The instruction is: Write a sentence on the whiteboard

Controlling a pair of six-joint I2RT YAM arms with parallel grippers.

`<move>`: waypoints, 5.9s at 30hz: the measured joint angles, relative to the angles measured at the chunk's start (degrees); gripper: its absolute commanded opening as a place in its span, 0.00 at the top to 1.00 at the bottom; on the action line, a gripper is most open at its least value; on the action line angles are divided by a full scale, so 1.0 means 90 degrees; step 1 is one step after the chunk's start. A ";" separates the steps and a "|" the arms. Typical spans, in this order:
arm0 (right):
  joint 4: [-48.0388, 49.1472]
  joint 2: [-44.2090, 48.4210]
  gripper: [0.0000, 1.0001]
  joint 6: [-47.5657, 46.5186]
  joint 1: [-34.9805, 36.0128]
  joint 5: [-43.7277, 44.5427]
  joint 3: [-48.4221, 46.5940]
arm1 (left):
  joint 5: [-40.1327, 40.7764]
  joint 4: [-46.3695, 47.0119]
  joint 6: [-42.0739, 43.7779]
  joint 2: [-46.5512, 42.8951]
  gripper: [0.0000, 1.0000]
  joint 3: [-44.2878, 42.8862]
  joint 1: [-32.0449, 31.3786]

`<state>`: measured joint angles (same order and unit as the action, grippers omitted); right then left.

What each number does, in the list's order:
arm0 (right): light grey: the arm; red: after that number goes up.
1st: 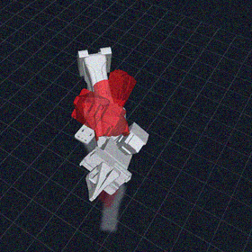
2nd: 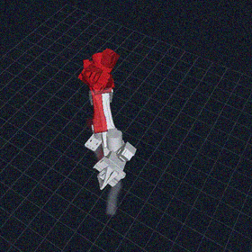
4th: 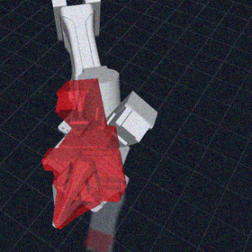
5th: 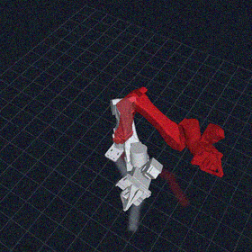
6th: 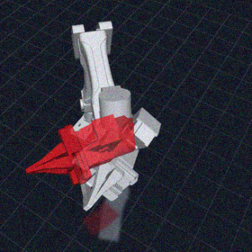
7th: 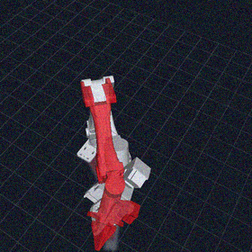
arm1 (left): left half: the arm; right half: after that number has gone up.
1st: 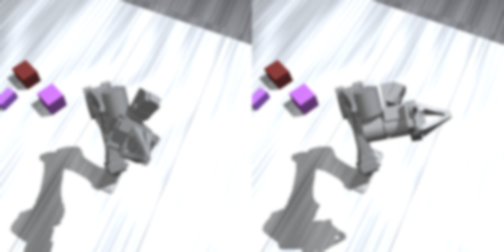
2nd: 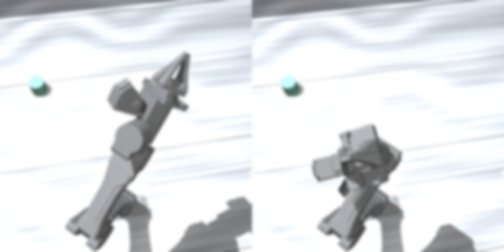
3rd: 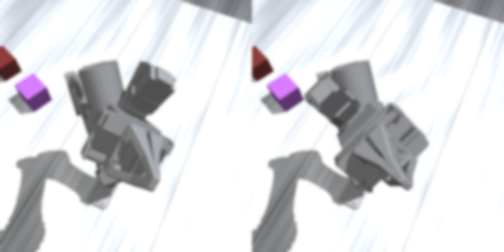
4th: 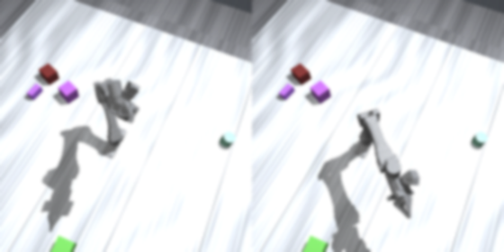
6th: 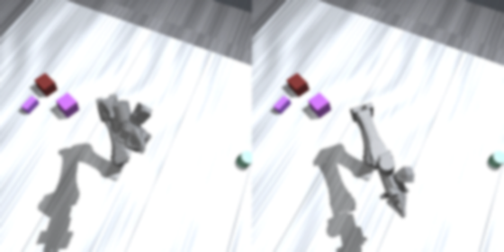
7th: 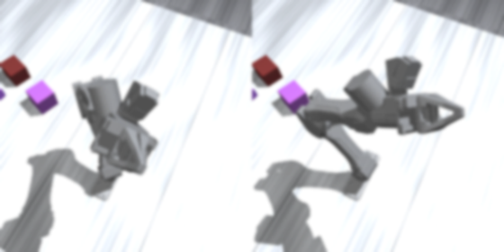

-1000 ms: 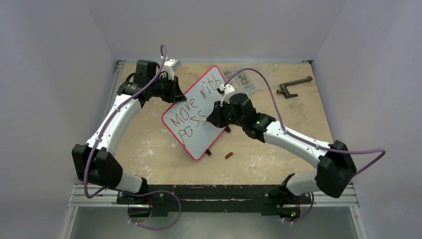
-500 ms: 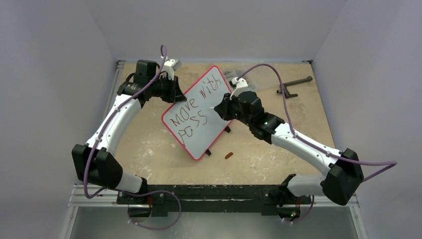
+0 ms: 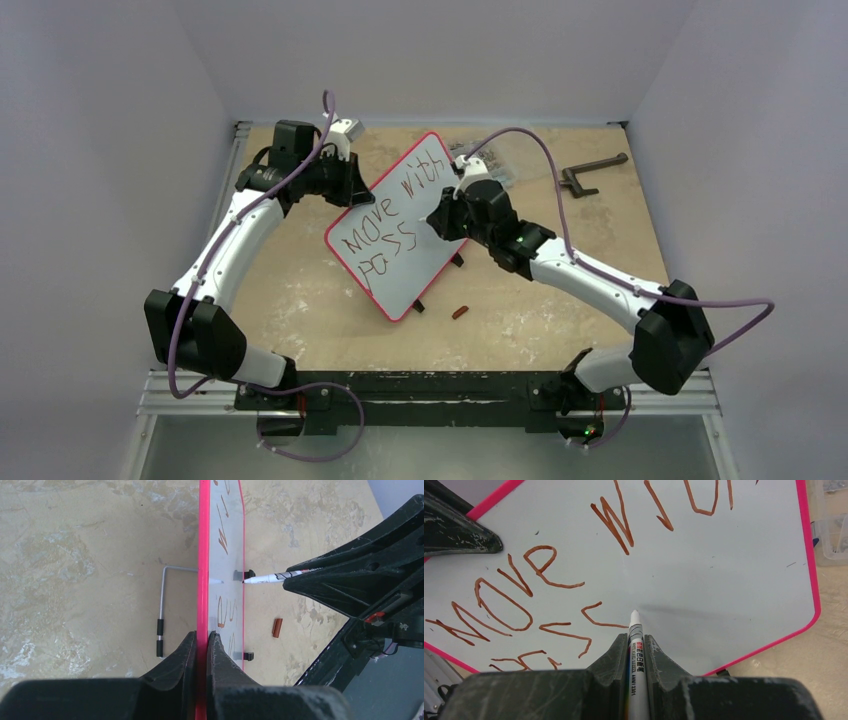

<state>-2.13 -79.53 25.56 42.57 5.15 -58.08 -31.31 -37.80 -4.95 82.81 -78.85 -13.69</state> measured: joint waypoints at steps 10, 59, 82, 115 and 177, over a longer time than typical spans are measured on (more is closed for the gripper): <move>0.0129 -0.0160 1.00 0.0022 -0.0104 -0.0012 -0.0323 | 0.0000 0.0000 0.0000 0.0000 1.00 0.0000 0.0000; 0.0369 0.0095 1.00 0.0364 -0.0238 -0.0265 0.0056 | -0.0002 -0.0017 -0.0012 -0.0012 1.00 0.0000 0.0000; 0.0333 -0.0481 1.00 0.0449 -0.0238 -0.0352 -0.0617 | -0.0002 -0.0017 -0.0010 -0.0012 1.00 0.0000 0.0000; -0.0051 -0.0250 1.00 0.0500 -0.0449 -0.0177 -0.0583 | -0.0002 -0.0019 -0.0007 -0.0012 1.00 0.0000 0.0000; -0.0236 -0.0753 1.00 0.0714 -0.0775 -0.0155 -0.0665 | 0.0034 -0.0056 -0.0049 -0.0012 1.00 0.0000 0.0005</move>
<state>-4.25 -86.30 31.99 35.59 3.75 -64.07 -31.00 -38.30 -5.39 82.70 -78.85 -13.65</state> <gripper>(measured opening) 0.089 0.044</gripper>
